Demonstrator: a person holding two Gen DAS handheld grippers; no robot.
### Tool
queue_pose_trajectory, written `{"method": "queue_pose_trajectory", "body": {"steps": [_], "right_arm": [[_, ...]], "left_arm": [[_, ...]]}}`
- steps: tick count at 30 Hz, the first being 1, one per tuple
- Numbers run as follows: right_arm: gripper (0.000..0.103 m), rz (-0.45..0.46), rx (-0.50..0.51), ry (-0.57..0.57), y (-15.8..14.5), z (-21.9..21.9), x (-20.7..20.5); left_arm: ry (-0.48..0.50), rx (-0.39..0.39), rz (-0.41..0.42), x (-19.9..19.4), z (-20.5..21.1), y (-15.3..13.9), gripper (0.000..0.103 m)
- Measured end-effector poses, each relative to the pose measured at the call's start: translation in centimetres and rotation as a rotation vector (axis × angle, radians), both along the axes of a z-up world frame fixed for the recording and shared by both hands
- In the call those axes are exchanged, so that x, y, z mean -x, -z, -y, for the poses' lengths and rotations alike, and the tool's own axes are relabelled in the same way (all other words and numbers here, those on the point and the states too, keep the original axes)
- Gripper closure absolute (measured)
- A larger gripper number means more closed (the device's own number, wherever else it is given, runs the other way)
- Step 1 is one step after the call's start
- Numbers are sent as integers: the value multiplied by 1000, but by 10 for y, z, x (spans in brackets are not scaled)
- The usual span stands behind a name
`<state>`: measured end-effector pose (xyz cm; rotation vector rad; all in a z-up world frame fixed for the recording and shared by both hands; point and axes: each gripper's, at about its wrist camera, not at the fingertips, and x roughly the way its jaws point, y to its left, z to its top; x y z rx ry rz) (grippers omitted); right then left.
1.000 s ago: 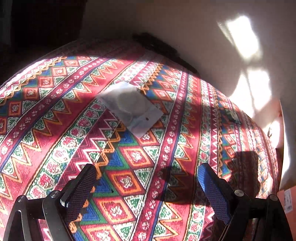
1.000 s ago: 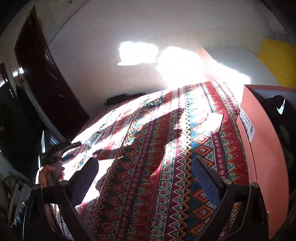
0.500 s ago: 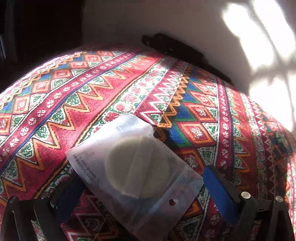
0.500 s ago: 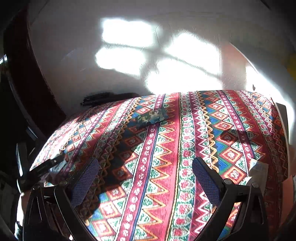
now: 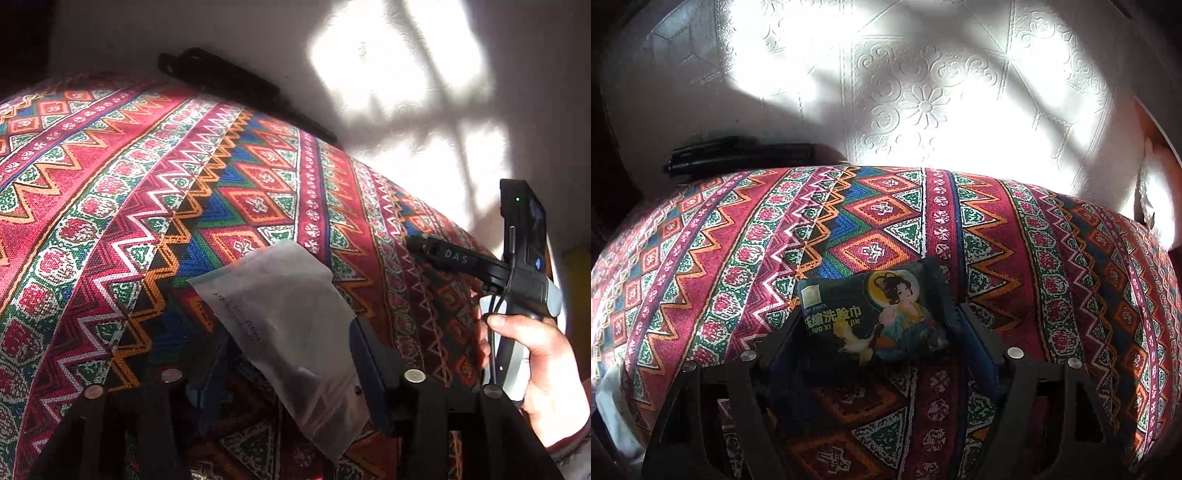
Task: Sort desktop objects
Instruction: 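Grasp the clear bag with round pad with left gripper while right grasps dark snack packet, then carry clear bag and snack packet into the pink box and release both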
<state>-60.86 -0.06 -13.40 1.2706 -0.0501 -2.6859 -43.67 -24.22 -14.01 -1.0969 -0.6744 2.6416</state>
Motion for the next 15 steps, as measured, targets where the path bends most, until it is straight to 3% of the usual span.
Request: {"method": "queue_pose_trajectory", "body": {"steps": [1, 2, 3, 5, 9, 11, 12, 13, 15], "right_arm": [[65, -9, 63, -8, -1, -6, -8], [73, -8, 112, -27, -1, -9, -12], [92, -3, 154, -50, -1, -12, -13], [93, 8, 237, -97, -1, -18, -17], [93, 56, 361, -132, 8, -21, -14], [93, 81, 471, -153, 10, -28, -10], [93, 97, 527, -158, 12, -32, -8], [93, 113, 581, -161, 15, -37, -7], [93, 130, 663, -166, 17, -43, -7]], "left_arm": [[13, 16, -5, 0, -5, -2, 14], [15, 54, -4, -1, -12, -4, 11], [18, 99, 5, 1, -19, -4, 6], [20, 198, 38, 7, -34, -2, 0], [-60, 394, 119, 37, -56, 2, 1], [-87, 456, 138, 48, -60, 6, 2], [-98, 455, 132, 50, -57, 4, 8], [-112, 443, 119, 50, -54, 2, 29], [-139, 398, 82, 45, -41, -4, 58]]}}
